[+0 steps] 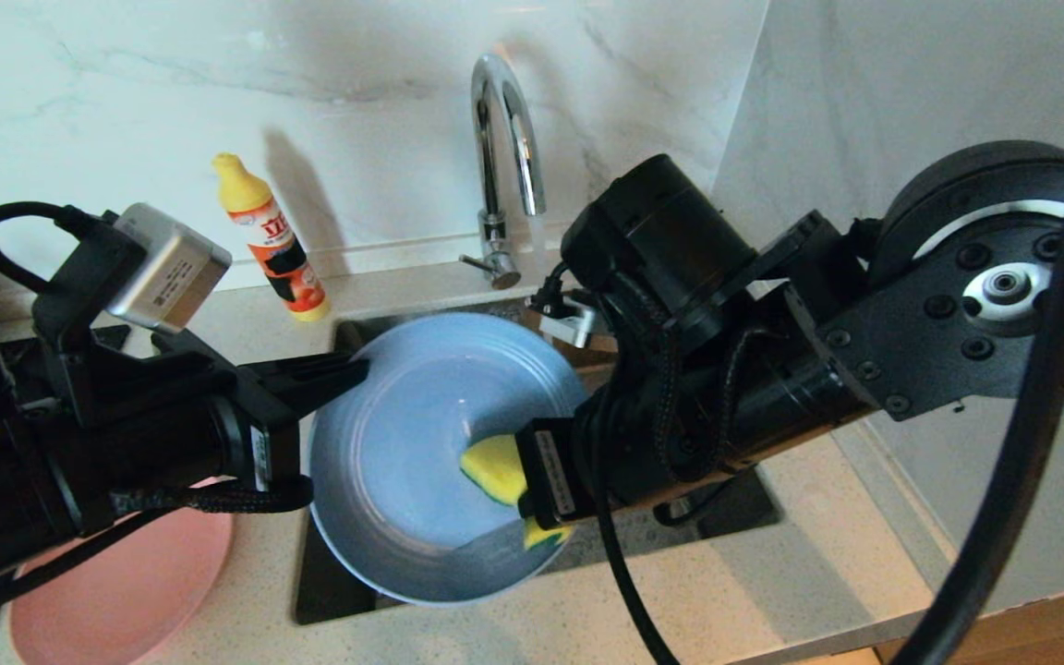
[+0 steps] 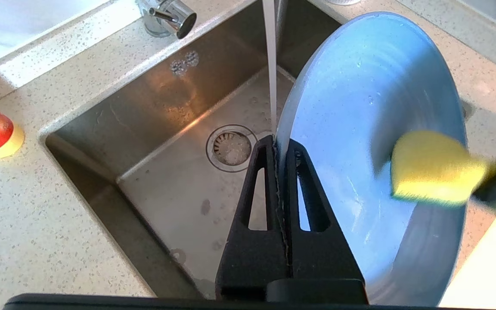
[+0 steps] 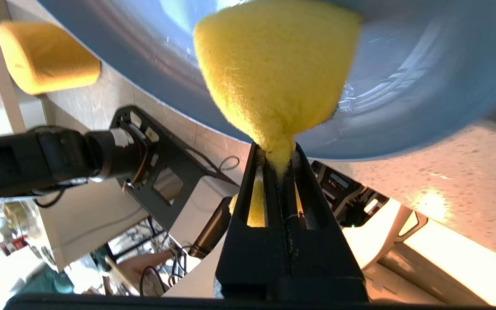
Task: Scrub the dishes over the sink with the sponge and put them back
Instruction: Wipe the plate
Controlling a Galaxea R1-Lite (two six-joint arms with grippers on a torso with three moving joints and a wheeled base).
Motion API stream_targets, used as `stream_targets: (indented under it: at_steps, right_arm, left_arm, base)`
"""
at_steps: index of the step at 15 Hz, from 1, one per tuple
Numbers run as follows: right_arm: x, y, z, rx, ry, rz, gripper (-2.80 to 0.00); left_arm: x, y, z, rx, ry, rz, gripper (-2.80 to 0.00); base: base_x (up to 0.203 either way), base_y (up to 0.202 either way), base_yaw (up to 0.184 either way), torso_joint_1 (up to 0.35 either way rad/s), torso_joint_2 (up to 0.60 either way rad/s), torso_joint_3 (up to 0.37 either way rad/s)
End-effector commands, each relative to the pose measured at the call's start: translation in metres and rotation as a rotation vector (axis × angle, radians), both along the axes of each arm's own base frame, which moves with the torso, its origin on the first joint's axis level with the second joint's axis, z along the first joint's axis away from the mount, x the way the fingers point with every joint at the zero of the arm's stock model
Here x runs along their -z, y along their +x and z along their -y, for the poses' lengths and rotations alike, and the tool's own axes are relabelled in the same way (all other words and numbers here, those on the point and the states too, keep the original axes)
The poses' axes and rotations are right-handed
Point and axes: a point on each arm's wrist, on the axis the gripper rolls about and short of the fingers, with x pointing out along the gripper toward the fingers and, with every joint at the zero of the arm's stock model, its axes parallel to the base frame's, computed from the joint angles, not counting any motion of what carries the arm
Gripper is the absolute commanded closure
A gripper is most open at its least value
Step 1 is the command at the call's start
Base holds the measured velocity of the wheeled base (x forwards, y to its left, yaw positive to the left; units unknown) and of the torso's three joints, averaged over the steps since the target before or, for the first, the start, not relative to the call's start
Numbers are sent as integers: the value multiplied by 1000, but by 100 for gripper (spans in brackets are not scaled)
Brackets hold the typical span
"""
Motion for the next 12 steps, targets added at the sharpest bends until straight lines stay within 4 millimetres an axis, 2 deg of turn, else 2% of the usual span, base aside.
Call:
stream_targets:
  at_steps: [1,7,12]
  right_arm:
    - [11,-5,-15,-34,-25,-19,0]
    - [17,-26,-33,-109,-37,-25,0]
    - [1,-40,-40,-151,19,-1,0]
  left_arm:
    - [-1,3,2,-1,-7,-3,0]
    - [3,2,1,-4,-14,-22,0]
    - [8,1,1,-5,-8,-38,0]
  base:
    - [0,0,0,0,0,0]
    - [0,0,0,0,0,0]
    - [0,0,0,0,0,0]
